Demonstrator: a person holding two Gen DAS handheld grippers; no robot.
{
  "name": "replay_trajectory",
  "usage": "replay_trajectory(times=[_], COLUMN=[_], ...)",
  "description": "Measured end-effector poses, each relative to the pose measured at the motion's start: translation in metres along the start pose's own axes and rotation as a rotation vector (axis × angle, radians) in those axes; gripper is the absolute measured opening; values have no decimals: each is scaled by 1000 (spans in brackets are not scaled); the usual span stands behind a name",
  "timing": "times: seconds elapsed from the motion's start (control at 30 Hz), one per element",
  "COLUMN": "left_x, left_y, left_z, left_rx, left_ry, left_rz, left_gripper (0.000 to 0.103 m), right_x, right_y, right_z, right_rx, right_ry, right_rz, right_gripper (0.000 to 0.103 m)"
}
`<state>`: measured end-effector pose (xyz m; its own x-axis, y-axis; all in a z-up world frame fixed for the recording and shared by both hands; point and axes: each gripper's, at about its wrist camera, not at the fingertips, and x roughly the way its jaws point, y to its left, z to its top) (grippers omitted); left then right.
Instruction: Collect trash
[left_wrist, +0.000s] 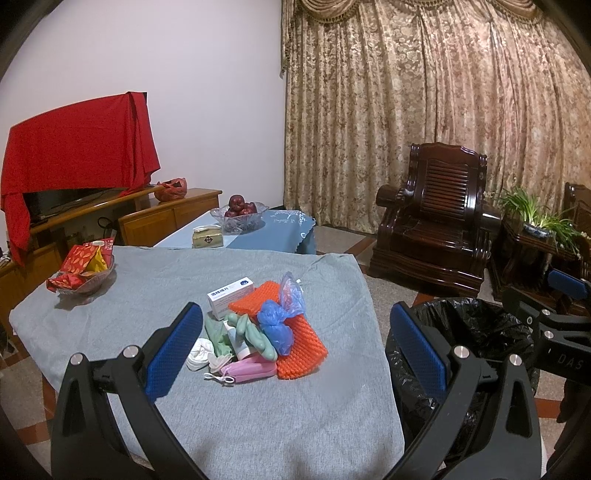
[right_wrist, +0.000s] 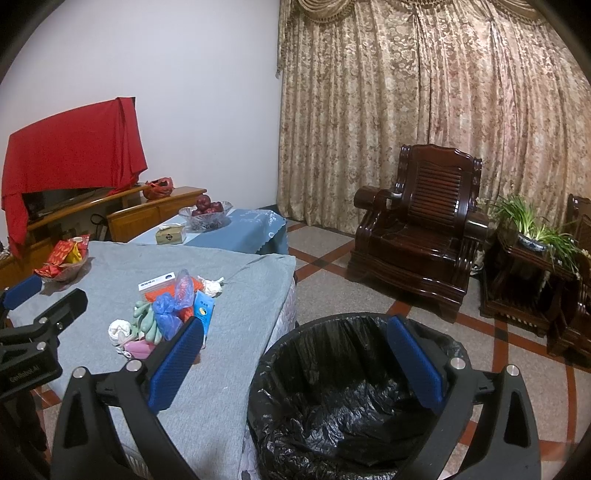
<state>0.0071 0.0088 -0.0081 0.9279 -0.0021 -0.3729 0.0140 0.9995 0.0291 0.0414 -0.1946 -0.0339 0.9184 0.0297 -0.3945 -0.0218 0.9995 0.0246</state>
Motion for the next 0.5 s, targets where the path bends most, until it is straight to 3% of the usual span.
replay_trajectory(times=[0.5], left_x=[0], left_y=[0], left_z=[0], left_rx=[0], left_ry=[1], left_rz=[0], left_gripper=[98], right_x=[0], right_y=[0], right_z=[0], right_rx=[1], right_ry=[-1], right_rz=[0], right_gripper=[97])
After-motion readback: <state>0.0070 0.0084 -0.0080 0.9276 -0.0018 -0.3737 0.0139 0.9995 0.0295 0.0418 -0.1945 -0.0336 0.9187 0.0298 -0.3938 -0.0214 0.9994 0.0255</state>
